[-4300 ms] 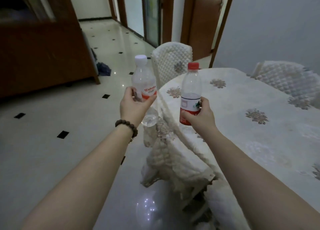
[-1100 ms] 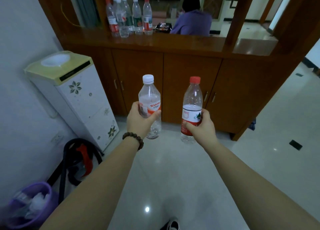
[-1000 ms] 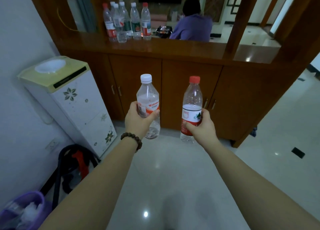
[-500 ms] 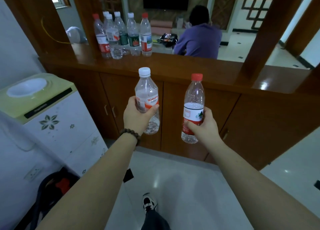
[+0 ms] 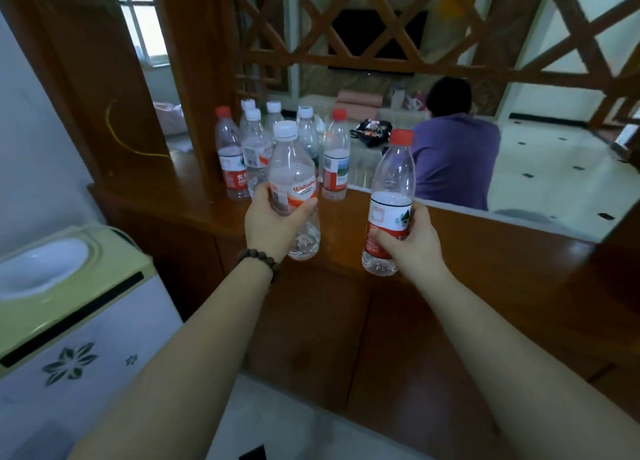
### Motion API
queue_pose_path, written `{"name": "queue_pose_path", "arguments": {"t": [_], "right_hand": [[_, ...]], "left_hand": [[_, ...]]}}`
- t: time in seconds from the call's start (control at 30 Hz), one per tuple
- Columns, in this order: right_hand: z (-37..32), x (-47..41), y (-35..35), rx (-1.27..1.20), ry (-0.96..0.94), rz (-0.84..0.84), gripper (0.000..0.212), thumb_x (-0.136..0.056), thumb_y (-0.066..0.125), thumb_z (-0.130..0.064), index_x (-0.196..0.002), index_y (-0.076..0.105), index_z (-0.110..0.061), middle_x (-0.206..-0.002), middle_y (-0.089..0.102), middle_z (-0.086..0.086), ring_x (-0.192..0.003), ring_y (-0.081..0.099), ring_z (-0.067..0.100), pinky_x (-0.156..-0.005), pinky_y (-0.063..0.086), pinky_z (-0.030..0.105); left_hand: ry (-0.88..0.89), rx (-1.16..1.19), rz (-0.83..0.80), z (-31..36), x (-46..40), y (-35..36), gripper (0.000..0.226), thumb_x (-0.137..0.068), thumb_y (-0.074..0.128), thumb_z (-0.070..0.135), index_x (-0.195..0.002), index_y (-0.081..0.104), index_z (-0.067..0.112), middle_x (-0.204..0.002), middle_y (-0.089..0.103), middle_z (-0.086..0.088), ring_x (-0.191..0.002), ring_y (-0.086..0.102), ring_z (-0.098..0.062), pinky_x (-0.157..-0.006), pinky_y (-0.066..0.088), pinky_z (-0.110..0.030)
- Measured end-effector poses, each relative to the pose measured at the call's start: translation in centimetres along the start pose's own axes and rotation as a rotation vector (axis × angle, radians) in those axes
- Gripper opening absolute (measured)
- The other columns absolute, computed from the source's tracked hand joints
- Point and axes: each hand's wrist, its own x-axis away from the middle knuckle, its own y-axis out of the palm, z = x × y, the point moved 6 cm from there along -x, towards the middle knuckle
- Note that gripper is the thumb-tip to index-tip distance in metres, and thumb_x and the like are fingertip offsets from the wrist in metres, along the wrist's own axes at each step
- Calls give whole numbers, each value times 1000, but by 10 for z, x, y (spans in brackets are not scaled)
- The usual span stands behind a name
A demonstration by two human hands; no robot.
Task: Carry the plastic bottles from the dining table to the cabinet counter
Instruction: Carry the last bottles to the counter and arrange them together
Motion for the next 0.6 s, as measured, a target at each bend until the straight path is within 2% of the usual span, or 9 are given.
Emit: {"name": "queue_pose_path", "arguments": {"t": [0.1, 0.2, 0.3, 0.4, 0.5, 0.6], "right_hand": [[-5, -37, 15, -30, -32, -22, 72, -76, 77, -22, -136, 37, -21, -132, 54, -1, -120, 52, 17, -92, 43, 28], [-5, -68, 33, -27, -77, -44, 73, -76, 77, -22, -137, 36, -21, -134, 53, -1, -121, 51, 15, -90, 41, 24], [0, -93, 53, -23, -108, -98, 74, -75, 77, -24, -137, 36, -21, -134, 53, 0, -121, 51, 15, -93, 43, 26], [9, -115, 72, -44, -108, -151, 75, -73, 80, -24, -136, 39, -21, -132, 55, -1, -119, 53, 15, -95, 46, 29], [14, -133, 88, -34, -123, -207, 74, -73, 80, -25, -135, 39, -21, -132, 55, -1, -120, 53, 15, -91, 43, 23], [18, -148, 102, -28, -129, -254, 76, -72, 81, -27, -135, 39, -22, -134, 53, -1, -121, 52, 15, -94, 44, 26]], "left_hand": [[-2, -20, 39, -3, -36, 3, 58, -71, 80, 41, -120, 54, 21, -110, 63, 11, -99, 59, -6, -82, 49, -22], [4, -76, 58, -6, -62, 9, 53, -73, 79, 38, -115, 55, 15, -101, 62, 9, -90, 58, -7, -72, 46, -14], [-20, -100, 60, -15, -85, 16, 54, -72, 80, 37, -116, 55, 16, -109, 66, 4, -94, 61, -9, -79, 52, -22], [-22, -115, 46, -25, -104, 25, 56, -68, 83, 37, -113, 53, 22, -113, 65, 6, -104, 61, -10, -89, 53, -31], [-40, -117, 45, -34, -115, 34, 60, -69, 84, 33, -118, 53, 18, -116, 65, 4, -106, 62, -11, -89, 54, -30], [-56, -140, 26, -41, -122, 44, 61, -69, 83, 30, -120, 53, 18, -116, 64, 4, -105, 61, -10, -84, 52, -23]]}}
